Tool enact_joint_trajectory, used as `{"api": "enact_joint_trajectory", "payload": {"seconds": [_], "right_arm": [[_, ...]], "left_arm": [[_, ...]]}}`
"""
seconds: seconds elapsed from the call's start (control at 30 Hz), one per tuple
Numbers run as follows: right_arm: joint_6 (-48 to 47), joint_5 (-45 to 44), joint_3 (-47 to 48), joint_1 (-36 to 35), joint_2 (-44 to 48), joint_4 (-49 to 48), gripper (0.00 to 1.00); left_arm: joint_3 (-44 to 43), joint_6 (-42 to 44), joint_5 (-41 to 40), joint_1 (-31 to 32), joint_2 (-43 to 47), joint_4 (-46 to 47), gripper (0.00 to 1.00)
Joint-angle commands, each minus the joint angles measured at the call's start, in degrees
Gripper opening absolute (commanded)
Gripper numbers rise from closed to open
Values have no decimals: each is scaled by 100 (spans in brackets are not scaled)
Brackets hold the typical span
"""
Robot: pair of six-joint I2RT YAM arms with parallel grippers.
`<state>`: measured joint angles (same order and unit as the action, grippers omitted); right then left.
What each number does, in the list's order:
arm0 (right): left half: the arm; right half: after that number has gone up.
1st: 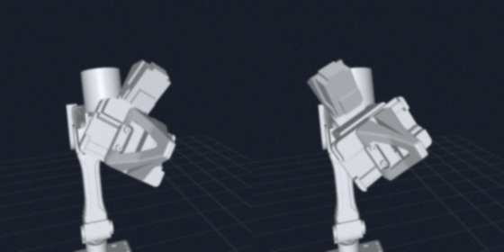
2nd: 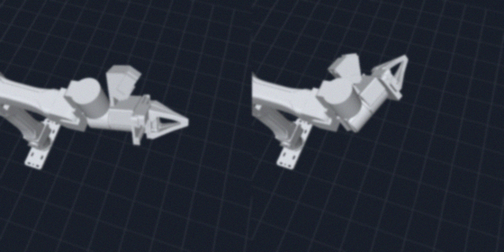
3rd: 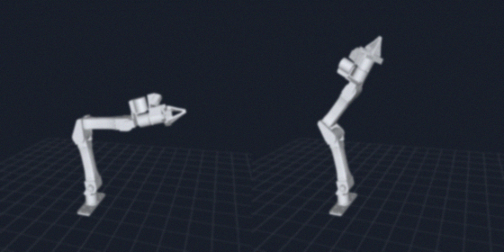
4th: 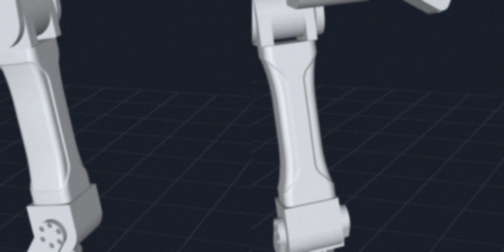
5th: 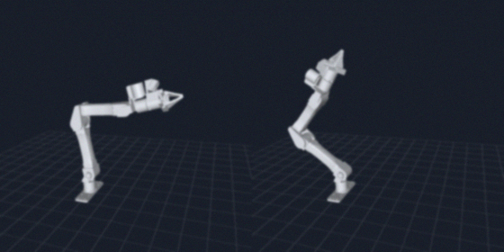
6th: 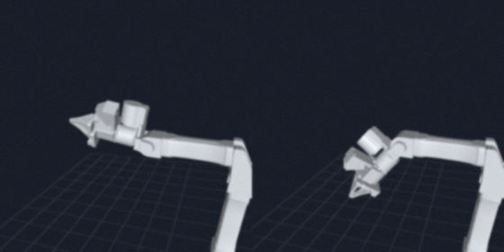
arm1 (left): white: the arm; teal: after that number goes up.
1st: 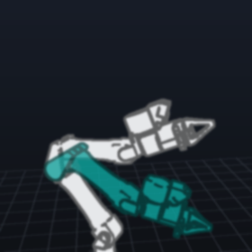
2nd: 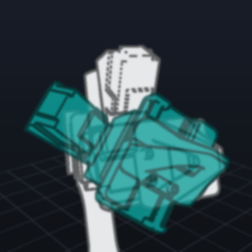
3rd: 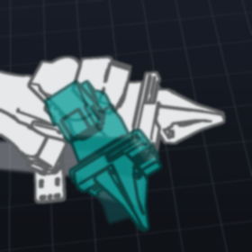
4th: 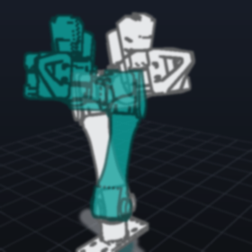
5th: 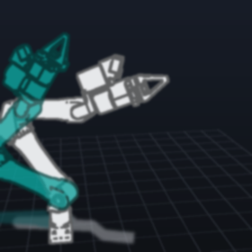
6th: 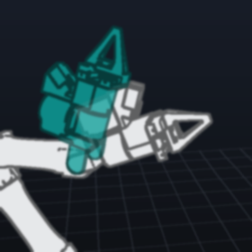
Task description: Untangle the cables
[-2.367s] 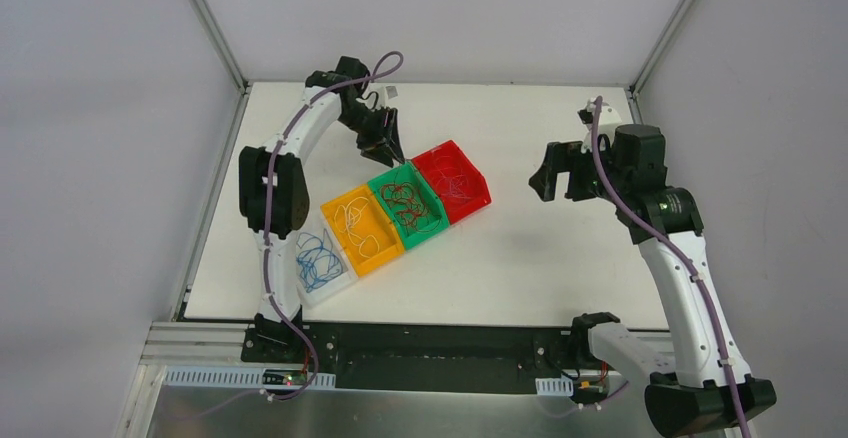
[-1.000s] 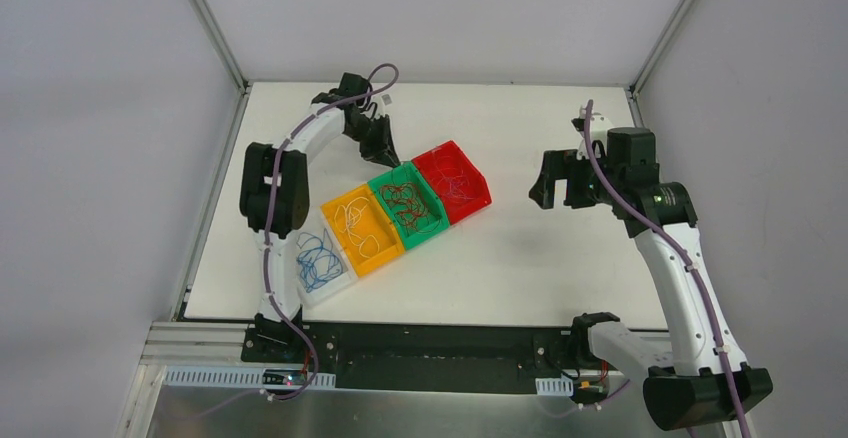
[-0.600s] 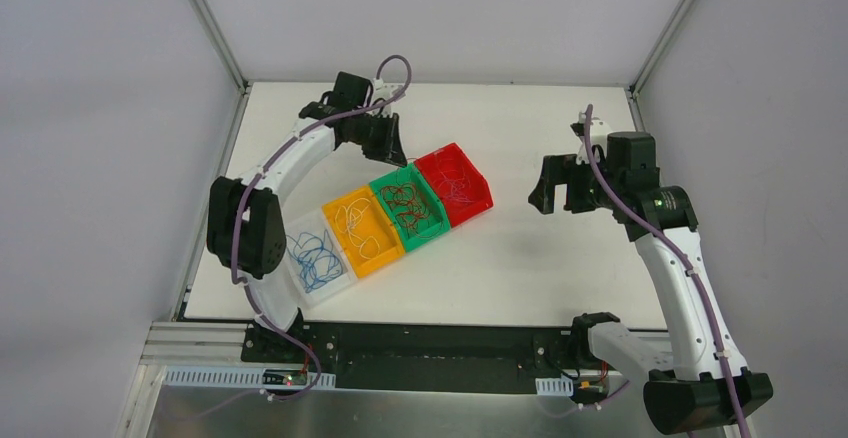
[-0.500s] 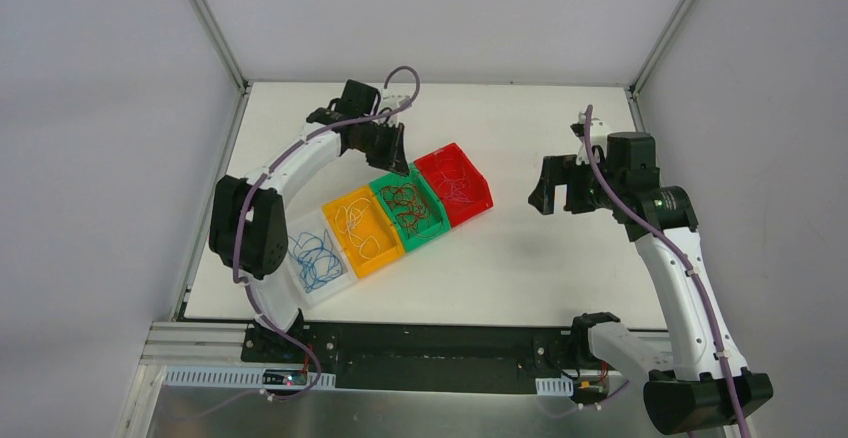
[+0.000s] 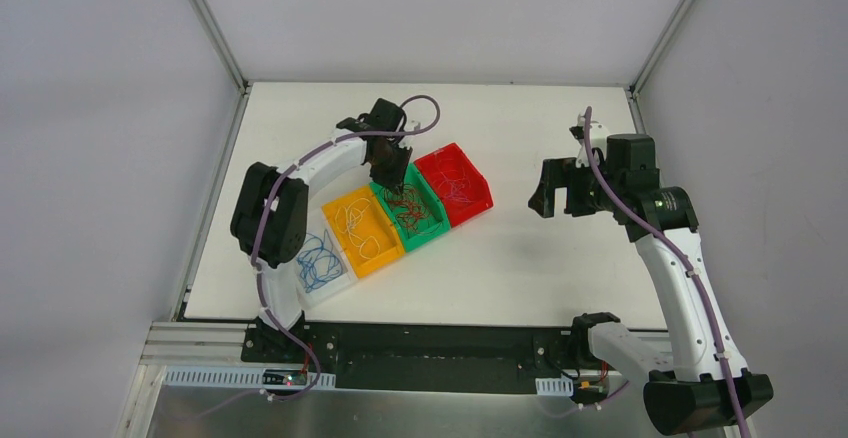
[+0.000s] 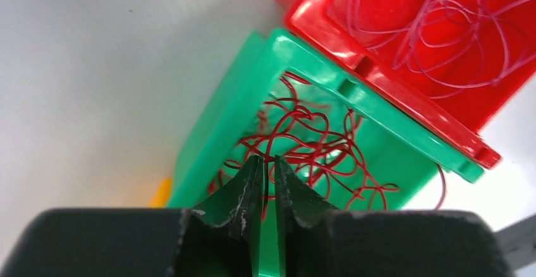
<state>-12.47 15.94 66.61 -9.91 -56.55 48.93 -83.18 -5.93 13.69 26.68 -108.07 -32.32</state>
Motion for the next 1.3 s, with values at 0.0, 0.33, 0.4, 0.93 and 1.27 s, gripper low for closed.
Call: {"api": "enact_joint_trajectory", "payload": {"seconds": [0.0, 0.33, 0.4, 0.93, 1.27], "right_arm": [[16, 110, 131, 41, 79, 101, 99], [-228, 102, 324, 38, 18, 114, 99], [-353, 108, 392, 34, -10, 148, 99], [-254, 530, 863, 769, -715, -261, 99], [893, 1563, 677, 2230, -2017, -300, 100]], "left_arm": [[-477, 48, -548, 30, 6, -284, 19], [-1033, 393, 143, 39, 655, -981, 61], [-1252, 534, 114, 31, 749, -1303, 70], [-5943, 1128, 1481, -2016, -202, -4814, 99], [-3416, 993, 112, -2633, 1022, -4511, 99]]}}
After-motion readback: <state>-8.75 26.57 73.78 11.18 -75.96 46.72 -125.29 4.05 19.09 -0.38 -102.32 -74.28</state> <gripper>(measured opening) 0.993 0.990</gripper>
